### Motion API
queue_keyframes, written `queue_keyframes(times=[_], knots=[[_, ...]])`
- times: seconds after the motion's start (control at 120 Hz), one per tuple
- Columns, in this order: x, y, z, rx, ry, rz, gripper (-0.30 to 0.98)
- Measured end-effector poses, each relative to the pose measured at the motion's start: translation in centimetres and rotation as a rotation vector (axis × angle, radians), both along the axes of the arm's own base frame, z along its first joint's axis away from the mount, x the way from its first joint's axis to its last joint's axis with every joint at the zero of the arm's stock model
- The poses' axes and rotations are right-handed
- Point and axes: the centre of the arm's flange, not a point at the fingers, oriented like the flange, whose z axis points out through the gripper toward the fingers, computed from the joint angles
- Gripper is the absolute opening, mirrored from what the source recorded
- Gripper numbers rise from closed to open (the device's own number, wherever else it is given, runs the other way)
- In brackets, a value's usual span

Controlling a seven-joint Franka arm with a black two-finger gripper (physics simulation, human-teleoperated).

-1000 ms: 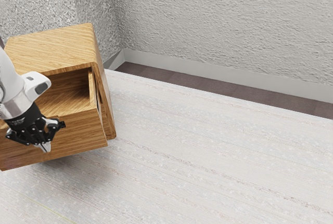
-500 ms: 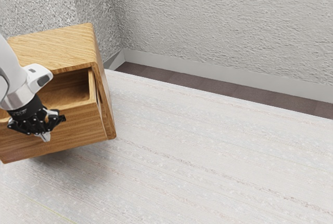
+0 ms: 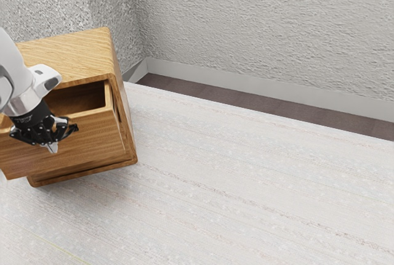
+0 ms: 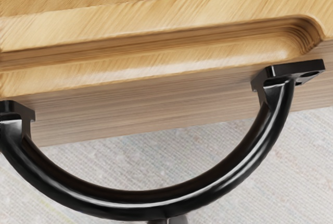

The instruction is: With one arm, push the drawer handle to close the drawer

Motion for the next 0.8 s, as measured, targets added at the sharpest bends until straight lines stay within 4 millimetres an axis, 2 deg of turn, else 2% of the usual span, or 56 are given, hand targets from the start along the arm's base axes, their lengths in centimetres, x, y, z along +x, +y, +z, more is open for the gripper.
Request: queue_keyframes(times=[0.183,0.508,0.667,0.8], knots=[[0.7,2.0,-0.3,0.003,-0.007,0.016,-0.1],[3.3,3.0,-0.4,0.008,-0.02,0.01,-0.1],[4.1,4.7,0.0,0.009,-0.032,0.026,-0.1],[5.4,5.4,-0.2,0.014,-0.032,0.023,-0.1]])
